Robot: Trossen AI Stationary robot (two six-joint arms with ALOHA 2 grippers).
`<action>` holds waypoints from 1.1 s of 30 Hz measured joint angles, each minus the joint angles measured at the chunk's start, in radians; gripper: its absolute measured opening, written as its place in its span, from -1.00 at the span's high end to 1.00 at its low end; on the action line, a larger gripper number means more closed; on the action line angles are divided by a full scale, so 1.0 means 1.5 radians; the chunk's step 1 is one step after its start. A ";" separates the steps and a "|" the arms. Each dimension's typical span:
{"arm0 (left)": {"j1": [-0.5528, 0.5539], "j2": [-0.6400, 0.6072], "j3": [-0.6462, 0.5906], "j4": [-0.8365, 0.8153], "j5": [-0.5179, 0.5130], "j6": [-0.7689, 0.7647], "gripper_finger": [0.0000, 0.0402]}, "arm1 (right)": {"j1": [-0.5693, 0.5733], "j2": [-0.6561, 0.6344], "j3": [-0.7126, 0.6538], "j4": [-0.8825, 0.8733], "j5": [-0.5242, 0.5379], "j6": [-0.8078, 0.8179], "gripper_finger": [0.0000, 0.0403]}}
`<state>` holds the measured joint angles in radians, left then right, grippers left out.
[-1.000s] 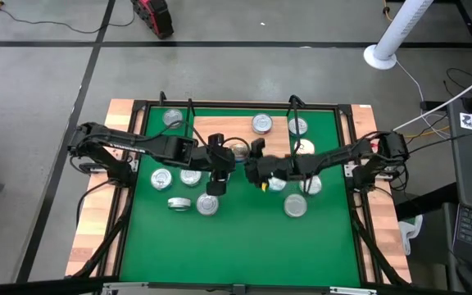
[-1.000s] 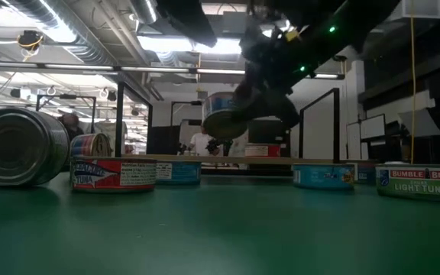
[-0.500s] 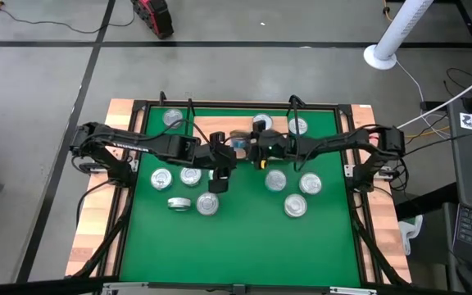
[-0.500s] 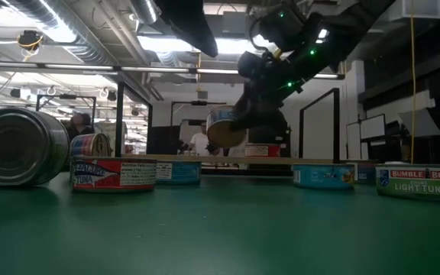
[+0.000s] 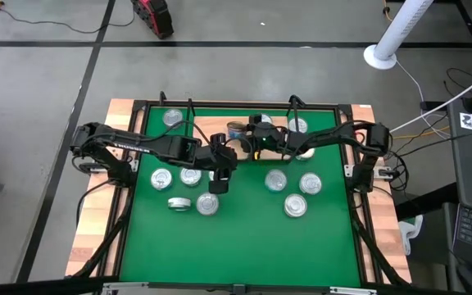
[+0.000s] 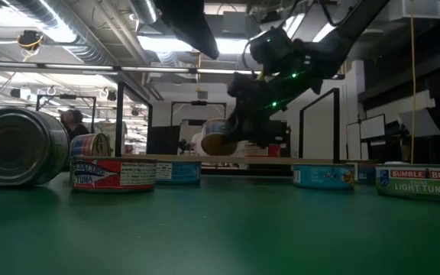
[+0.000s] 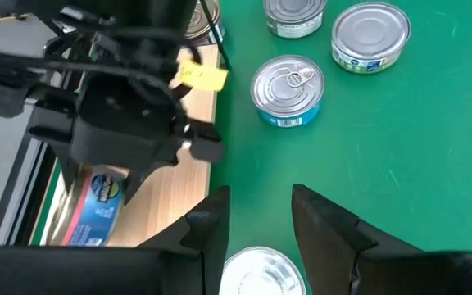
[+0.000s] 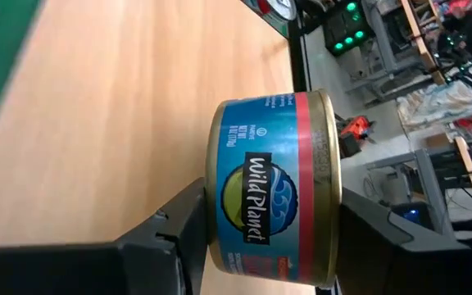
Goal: Stack canned seafood by type on shelf
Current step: Put the blue pink tuna can on the shelf
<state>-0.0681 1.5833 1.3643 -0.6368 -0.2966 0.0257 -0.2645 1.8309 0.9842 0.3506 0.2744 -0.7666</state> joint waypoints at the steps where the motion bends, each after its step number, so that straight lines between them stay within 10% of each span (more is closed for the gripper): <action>1: 0.000 0.000 0.000 -0.001 0.000 0.000 0.37 | -0.001 0.006 0.003 0.006 0.001 0.000 0.05; 33: 0.000 0.000 0.000 -0.001 0.000 -0.001 0.37 | -0.007 0.015 0.035 -0.011 0.014 0.002 -0.47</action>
<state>-0.0681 1.5833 1.3643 -0.6391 -0.2966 0.0240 -0.2756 1.8526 1.0373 0.3342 0.2952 -0.7643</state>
